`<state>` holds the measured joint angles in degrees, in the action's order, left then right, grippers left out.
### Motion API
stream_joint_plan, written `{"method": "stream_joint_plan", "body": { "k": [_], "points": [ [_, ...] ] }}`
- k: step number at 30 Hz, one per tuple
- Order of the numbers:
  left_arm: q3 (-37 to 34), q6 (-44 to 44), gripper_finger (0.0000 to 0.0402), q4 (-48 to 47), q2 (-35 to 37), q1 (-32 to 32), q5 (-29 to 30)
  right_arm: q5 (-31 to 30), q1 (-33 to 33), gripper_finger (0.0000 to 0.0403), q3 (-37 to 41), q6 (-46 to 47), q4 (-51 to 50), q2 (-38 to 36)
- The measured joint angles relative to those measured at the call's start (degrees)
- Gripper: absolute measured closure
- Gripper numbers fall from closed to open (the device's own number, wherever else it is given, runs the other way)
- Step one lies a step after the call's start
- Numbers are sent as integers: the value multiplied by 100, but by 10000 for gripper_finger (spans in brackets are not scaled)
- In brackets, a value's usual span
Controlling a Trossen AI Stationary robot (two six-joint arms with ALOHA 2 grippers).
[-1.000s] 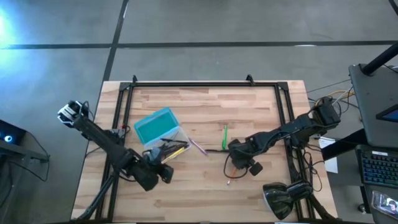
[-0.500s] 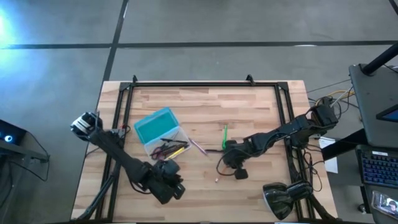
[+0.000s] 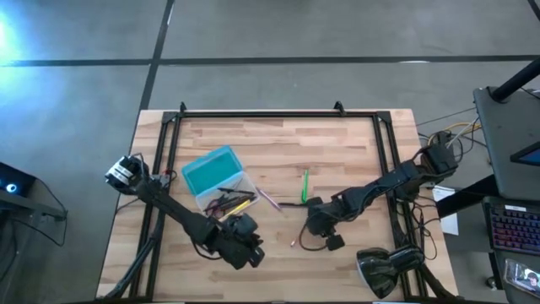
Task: Pick & place school supplies into a supply box
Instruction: Put the orange pencil into the blue supply box
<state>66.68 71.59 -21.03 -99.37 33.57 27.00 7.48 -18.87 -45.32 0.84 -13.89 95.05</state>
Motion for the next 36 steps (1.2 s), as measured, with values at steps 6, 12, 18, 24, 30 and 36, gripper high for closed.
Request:
{"method": "stream_joint_plan", "body": {
  "k": [6, 12, 18, 24, 30, 36],
  "points": [
    [8, 21, 326, 26, -7, 3, -21, -80, -33, 275, -33, -503, -95, -11],
    [-14, 0, 326, 20, -21, -49, -60, -821, -22, 234, -167, -1181, -108, -21],
    [-20, 18, 326, 24, -26, -62, -65, -862, -6, 230, -181, -1387, -58, 225],
    [-23, 42, 326, 28, -26, -84, -68, -430, 206, 262, -262, -1118, -30, 551],
    [-25, 48, 326, 35, -26, -88, -68, -334, 318, 297, -284, -743, 29, 572],
    [-33, -366, 326, 39, -26, -204, -72, -46, 375, 336, -256, 358, 639, 613]
  ]
}}
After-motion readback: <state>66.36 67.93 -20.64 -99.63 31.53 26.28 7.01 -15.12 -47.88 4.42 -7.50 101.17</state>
